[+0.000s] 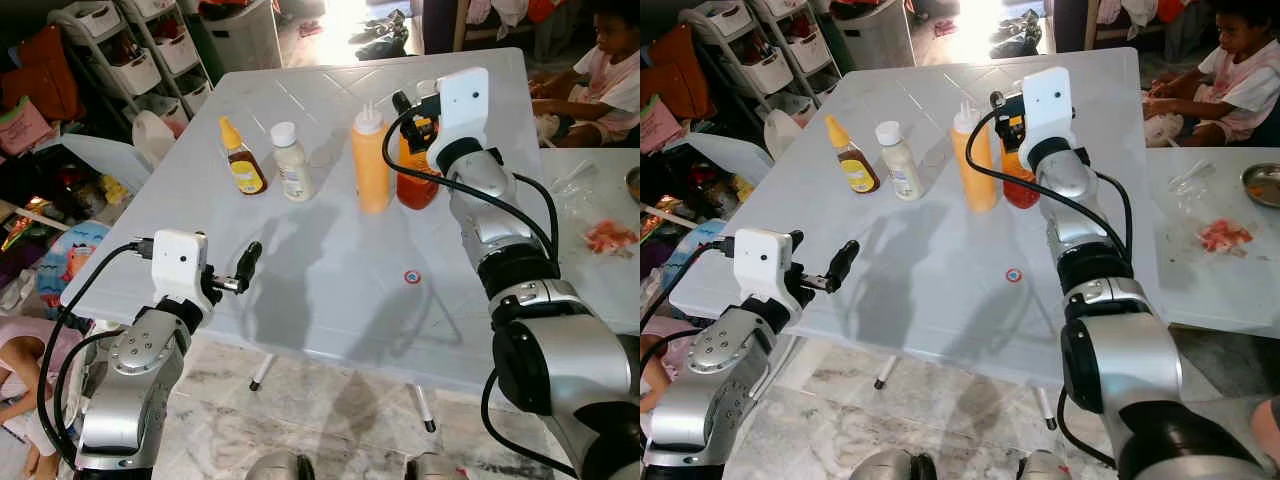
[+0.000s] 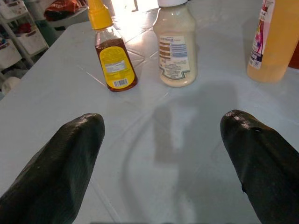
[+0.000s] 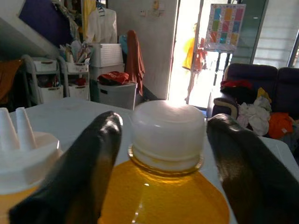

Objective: Restocking fridge

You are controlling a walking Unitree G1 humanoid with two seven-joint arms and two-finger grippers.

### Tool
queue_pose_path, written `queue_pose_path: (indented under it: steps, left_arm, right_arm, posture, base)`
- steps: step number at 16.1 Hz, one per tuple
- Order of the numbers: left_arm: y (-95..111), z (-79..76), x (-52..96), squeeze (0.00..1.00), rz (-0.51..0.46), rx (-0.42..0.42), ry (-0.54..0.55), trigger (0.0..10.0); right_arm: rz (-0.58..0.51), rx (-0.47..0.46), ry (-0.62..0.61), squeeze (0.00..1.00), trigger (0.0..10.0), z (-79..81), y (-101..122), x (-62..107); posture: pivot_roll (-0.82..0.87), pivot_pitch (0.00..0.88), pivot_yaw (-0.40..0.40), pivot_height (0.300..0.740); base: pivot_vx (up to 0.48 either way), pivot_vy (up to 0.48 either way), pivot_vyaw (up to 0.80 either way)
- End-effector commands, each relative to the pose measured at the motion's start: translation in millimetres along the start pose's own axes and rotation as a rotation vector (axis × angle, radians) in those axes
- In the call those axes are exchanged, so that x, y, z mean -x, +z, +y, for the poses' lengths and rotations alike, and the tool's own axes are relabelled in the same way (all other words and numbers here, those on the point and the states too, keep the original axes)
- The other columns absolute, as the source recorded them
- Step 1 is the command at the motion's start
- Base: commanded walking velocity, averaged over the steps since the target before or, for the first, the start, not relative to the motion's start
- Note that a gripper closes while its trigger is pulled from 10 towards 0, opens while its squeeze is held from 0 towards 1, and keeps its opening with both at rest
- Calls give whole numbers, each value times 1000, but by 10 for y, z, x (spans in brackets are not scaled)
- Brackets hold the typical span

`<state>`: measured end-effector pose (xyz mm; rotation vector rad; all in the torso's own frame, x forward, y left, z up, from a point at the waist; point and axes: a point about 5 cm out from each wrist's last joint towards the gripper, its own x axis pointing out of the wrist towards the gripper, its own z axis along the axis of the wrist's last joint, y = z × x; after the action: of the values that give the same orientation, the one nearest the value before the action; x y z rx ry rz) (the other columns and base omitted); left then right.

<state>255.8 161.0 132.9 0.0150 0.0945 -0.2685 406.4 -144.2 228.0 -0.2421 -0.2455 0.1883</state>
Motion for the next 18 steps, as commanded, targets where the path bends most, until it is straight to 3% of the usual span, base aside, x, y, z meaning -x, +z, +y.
queue_pose_path:
  steps: [1,18]
  left_arm:
    - [2,33,29,0,12,-17,5,10000]
    - [-64,-65,-26,0,29,4,-17,10000]
  right_arm:
    - [-9,7,28,0,0,70,57,-43]
    - [-21,-10,20,0,0,57,34,17]
  posture:
    - [108,56,195,740]
    - [72,38,178,740]
  base:
    - [0,0,0]
    - [0,0,0]
